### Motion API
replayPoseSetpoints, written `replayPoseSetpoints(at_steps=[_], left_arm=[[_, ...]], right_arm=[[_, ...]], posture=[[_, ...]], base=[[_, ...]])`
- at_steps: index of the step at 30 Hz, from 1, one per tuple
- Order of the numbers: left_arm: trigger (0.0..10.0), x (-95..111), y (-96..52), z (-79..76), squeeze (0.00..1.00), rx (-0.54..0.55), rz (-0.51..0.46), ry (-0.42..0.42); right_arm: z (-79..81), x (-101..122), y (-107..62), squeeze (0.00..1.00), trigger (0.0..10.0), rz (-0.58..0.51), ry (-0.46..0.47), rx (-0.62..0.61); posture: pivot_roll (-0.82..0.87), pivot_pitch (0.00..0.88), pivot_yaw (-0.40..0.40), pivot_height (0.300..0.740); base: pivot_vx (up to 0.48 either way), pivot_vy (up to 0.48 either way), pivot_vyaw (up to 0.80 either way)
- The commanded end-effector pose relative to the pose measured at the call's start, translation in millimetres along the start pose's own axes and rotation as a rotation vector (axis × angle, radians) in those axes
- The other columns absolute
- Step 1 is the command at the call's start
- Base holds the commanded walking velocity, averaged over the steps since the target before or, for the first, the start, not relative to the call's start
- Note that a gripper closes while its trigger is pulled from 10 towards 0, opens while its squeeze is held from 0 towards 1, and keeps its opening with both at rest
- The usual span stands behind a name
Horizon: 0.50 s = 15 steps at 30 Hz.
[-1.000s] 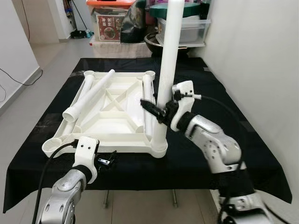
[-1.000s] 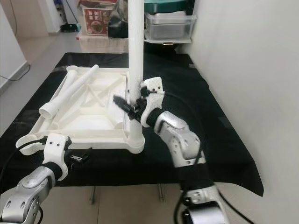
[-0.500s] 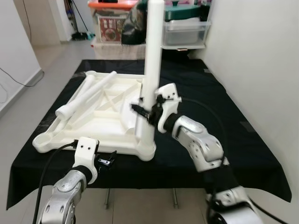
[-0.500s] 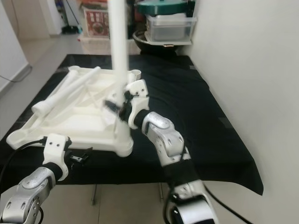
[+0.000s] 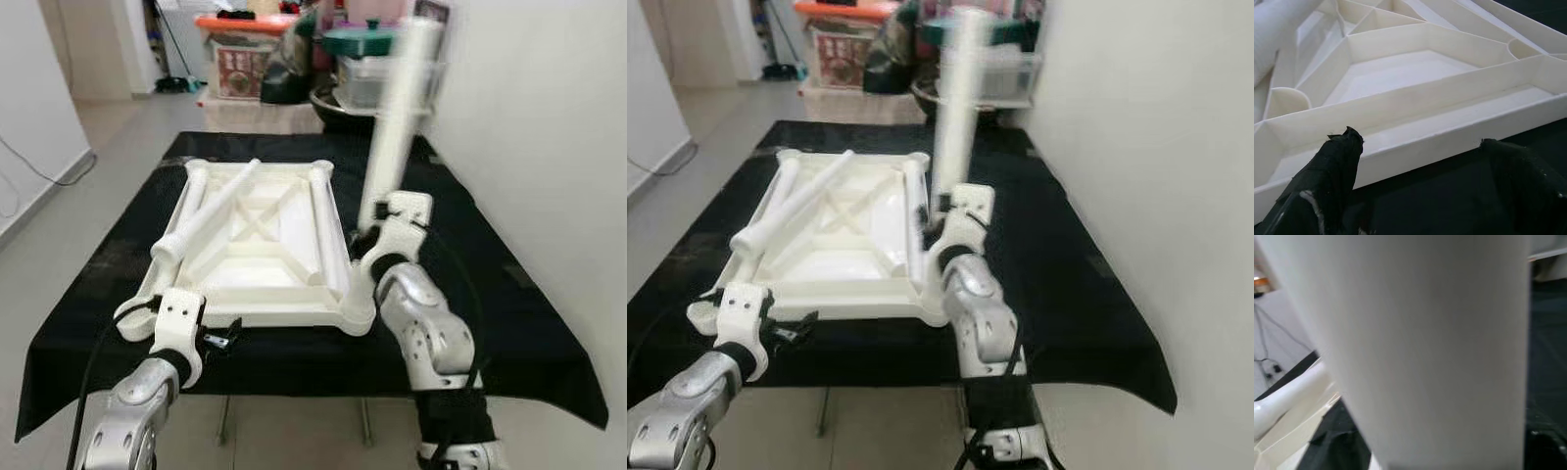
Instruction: Building children table
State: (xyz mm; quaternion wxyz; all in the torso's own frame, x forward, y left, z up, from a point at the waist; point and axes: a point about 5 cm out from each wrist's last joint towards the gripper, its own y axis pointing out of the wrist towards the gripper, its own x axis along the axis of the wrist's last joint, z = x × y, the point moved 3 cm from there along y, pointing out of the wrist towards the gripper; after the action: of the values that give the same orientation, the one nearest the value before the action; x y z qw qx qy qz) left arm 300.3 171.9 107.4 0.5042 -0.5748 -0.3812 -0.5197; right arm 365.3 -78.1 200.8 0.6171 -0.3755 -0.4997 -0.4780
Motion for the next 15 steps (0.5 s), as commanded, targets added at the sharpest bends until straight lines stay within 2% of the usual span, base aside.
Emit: replayPoseSetpoints(at_steps=[1, 2, 3, 4, 7, 8, 12, 14, 15], left_arm=[[10.0, -2, 1.1, -0.2, 0.00, -0.005, 0.008, 0.003], [10.0, -2, 0.7, 0.4, 0.00, -0.004, 0.008, 0.004], [10.0, -2, 0.7, 0.4, 0.00, -0.004, 0.008, 0.004], [10.0, -2, 0.3, 0.8, 0.00, -0.003, 0.007, 0.004], [10.0, -4, -0.2, 2.3, 0.00, 0.005, 0.012, 0.005], [10.0, -4, -0.2, 2.3, 0.00, 0.005, 0.012, 0.005], [10.0, -4, 0.4, 2.1, 0.00, 0.007, 0.011, 0.005], [10.0, -3, -0.1, 1.3, 0.00, 0.006, 0.009, 0.004], [10.0, -2, -1.0, 1.0, 0.00, 0.005, 0.007, 0.004]], right_arm=[[21.4, 11, 5.6, 0.00, 10.0, -0.006, -0.006, 0.201], [25.1, 15, 4.8, 0.00, 10.0, -0.020, -0.011, 0.270], [25.1, 15, 4.8, 0.00, 10.0, -0.020, -0.011, 0.270], [28.0, 19, 3.7, 0.00, 10.0, -0.033, -0.018, 0.324], [50.3, 18, -16.2, 0.00, 10.0, -0.022, -0.097, 0.622], [50.3, 18, -16.2, 0.00, 10.0, -0.022, -0.097, 0.622], [69.9, 5, -40.6, 0.00, 10.0, 0.016, -0.192, 0.874], [72.2, -2, -42.7, 0.00, 10.0, 0.036, -0.218, 0.895], [70.6, -15, -38.1, 0.00, 6.3, 0.084, -0.255, 0.869]], posture=[[0.09, 0.000, -0.025, 0.740], [0.09, 0.000, -0.025, 0.740], [0.09, 0.000, -0.025, 0.740], [0.09, 0.000, -0.025, 0.740], [0.09, 0.000, -0.032, 0.740], [0.09, 0.000, -0.032, 0.740], [0.10, 0.000, -0.034, 0.740], [0.11, 0.000, -0.038, 0.740], [0.11, 0.000, -0.039, 0.740]], base=[[0.000, 0.000, 0.00], [0.000, 0.000, 0.00], [0.000, 0.000, 0.00], [0.000, 0.000, 0.00], [0.000, 0.000, 0.00], [0.000, 0.000, 0.00], [0.000, 0.000, 0.00], [0.000, 0.000, 0.00], [0.000, 0.000, 0.00]])
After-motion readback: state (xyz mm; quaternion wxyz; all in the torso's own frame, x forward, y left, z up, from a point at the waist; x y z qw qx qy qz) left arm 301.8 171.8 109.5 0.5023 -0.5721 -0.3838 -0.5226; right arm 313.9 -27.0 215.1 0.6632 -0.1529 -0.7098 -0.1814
